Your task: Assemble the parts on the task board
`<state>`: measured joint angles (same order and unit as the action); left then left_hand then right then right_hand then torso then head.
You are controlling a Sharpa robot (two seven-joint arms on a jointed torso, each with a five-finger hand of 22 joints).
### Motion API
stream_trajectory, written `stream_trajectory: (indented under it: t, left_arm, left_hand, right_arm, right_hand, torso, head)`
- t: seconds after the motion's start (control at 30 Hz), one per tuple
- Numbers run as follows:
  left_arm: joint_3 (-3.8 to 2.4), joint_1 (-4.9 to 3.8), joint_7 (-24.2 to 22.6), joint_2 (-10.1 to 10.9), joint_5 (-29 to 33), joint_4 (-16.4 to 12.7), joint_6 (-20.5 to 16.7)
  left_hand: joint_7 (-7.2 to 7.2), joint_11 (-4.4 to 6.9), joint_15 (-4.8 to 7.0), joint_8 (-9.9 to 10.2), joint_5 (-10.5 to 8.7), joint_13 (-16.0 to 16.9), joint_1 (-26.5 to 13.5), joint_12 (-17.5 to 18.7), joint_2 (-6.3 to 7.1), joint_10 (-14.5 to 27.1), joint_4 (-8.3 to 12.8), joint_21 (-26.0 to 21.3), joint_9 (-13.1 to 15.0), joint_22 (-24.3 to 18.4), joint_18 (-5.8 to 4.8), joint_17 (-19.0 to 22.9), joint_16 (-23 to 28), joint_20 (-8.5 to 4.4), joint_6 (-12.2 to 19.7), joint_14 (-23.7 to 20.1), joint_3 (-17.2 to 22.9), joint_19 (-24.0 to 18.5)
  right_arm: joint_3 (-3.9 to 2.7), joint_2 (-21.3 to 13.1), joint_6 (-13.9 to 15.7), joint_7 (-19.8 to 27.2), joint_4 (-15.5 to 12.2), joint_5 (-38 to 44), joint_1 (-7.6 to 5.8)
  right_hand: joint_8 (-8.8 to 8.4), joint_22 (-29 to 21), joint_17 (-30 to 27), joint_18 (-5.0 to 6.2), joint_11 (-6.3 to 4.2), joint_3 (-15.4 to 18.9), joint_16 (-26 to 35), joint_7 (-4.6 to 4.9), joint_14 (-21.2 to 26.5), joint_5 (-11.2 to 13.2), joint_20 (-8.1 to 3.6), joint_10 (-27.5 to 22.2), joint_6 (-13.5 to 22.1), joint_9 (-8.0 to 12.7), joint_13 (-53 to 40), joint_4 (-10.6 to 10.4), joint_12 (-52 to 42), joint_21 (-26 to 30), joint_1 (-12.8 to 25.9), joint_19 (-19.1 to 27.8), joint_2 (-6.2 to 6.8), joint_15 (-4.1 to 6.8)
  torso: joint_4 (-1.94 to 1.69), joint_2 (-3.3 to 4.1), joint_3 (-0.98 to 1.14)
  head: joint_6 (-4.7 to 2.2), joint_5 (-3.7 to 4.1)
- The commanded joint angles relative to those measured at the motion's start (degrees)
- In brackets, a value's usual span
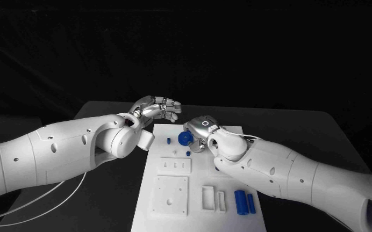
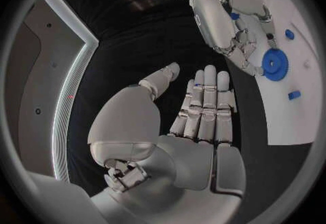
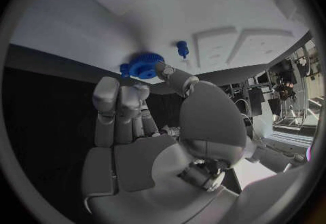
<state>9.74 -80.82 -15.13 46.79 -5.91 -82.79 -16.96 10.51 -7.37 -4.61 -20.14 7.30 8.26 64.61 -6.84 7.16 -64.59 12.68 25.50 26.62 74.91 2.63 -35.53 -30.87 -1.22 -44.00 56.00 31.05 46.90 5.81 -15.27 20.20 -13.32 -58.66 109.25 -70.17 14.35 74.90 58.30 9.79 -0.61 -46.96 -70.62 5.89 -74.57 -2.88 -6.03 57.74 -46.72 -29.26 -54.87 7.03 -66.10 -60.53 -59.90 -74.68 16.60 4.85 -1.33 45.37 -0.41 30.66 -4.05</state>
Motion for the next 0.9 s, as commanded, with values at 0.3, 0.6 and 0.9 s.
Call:
stream_trajectory:
  t: [0.3, 0.6, 0.9]
  left_arm:
    - [-0.07, -0.08, -0.45, -0.01, -0.19, -0.04, 0.04]
    - [-0.07, -0.08, -0.44, 0.19, -0.19, -0.11, 0.07]
    - [-0.07, -0.08, -0.46, 0.44, -0.19, -0.23, -0.03]
  left_hand:
    - [0.29, -0.32, 0.08, 0.41, 0.18, 0.07, -0.29, 0.35, 0.13, -0.12, -0.1, 0.29, 0.07, 1.11, 0.88, -0.06, -0.11, 0.01, -0.12, -0.3, 0.42, -0.29]
    - [0.31, -0.33, 0.08, 0.44, 0.19, 0.05, -0.3, 0.43, 0.14, -0.02, -0.11, 0.3, 0.09, 1.11, 0.88, -0.07, -0.11, 0.01, -0.11, -0.3, 0.43, -0.3]
    - [0.31, -0.35, 0.08, 0.46, 0.19, 0.05, -0.29, 0.48, 0.16, 0.03, -0.1, 0.31, 0.1, 1.1, 0.89, -0.07, -0.1, 0.01, -0.1, -0.3, 0.45, -0.3]
  right_arm:
    - [0.04, -0.38, -5.94, 2.59, 1.23, -6.02, 0.01]
    - [0.04, -1.52, -5.16, 2.19, 1.18, -6.24, 0.01]
    - [0.04, -2.78, -5.12, 2.01, -0.39, -6.24, -0.03]
  right_hand:
    - [-0.25, 0.81, 0.56, 5.21, 2.37, 0.51, 0.56, 2.34, -0.03, -10.81, 0.15, -2.69, -3.22, 0.83, 0.09, 0.86, -0.82, 0.42, 0.06, 0.44, -1.77, -0.31]
    - [-0.23, 0.87, 0.91, 5.21, 2.56, 0.52, 0.74, 2.56, -0.09, -18.01, 0.18, -2.81, -3.33, 1.31, 0.26, 1.47, -1.1, 0.38, 1.33, 0.46, -2.96, -0.47]
    - [-0.1, 0.86, 1.0, 5.21, 2.58, 0.7, 0.76, 2.56, -0.15, -18.6, 0.16, -2.73, -3.59, 1.38, 0.31, 1.6, -1.22, 0.35, 1.75, 0.36, -2.94, -0.49]
  torso:
    - [-0.01, 0.03, 0.04]
    - [0.01, 0.01, 0.03]
    - [0.02, 0.01, -0.01]
  head:
    - [0.01, 0.05]
    - [0.03, 0.06]
    - [0.0, 0.05]
